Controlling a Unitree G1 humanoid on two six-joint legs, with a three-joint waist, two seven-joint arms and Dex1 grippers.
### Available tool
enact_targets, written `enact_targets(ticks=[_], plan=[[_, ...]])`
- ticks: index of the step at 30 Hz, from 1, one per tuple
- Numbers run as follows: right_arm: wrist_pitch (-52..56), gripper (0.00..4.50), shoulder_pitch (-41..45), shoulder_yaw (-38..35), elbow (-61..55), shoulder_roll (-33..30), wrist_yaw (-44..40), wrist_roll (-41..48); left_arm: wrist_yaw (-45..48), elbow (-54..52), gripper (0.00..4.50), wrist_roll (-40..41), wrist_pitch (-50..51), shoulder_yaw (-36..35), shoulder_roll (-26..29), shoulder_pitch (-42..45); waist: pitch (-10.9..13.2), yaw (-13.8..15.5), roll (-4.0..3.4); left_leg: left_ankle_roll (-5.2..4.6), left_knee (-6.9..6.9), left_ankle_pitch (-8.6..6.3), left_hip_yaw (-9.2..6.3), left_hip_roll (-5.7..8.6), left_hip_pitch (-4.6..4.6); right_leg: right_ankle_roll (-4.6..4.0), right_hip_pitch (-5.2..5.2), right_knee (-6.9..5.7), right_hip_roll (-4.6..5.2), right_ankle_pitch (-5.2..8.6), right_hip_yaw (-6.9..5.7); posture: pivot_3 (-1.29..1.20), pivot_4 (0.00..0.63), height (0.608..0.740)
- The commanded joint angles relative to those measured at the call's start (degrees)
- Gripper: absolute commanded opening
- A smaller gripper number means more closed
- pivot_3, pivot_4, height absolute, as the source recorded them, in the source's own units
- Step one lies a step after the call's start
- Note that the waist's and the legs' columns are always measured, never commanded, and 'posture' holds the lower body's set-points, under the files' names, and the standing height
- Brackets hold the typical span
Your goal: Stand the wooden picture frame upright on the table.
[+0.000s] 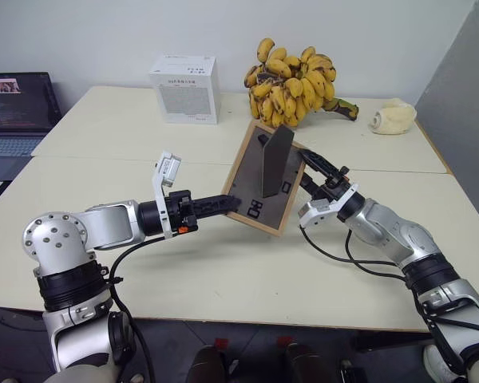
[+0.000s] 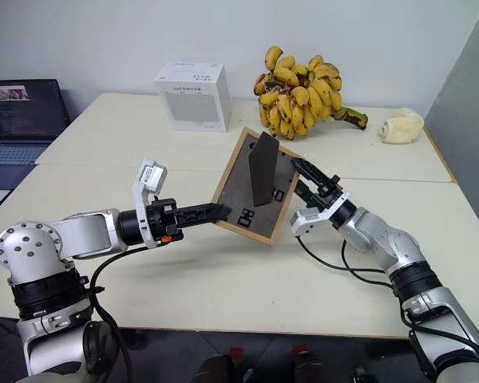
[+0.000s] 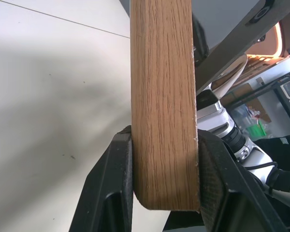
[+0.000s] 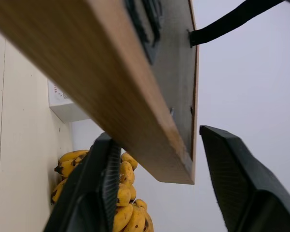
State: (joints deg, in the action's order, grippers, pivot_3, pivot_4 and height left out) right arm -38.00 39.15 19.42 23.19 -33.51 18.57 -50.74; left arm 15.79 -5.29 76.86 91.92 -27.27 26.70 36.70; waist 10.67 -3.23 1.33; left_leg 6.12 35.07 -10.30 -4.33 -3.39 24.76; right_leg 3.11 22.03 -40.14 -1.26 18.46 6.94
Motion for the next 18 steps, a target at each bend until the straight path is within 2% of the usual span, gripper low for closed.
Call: enact_targets(ticks=[1,18], plan=[[-0.1,1.67,1.3,-0.4,-1.1,0.2,1.3,0.1,-0.7,-0.5,1.32,3.4,-1.6,0.2,1.0,0.8,0.0,0.0,0.00,0.00,0.00,0.00,-0.01,0.00,0.00,0.00,0.00,-0.02,0.00,0.00,-0.01,0.00,0.150,0.740],[1.2,1.54,0.5,0.5,-1.7,0.0,2.6,-2.1,-2.2,1.0,1.32,8.2,-4.4,4.2,5.1,-0.2,0.0,0.0,0.00,-0.01,0.02,0.00,-0.04,0.01,-0.01,0.00,0.00,-0.08,0.00,0.00,-0.03,0.00,0.150,0.740]])
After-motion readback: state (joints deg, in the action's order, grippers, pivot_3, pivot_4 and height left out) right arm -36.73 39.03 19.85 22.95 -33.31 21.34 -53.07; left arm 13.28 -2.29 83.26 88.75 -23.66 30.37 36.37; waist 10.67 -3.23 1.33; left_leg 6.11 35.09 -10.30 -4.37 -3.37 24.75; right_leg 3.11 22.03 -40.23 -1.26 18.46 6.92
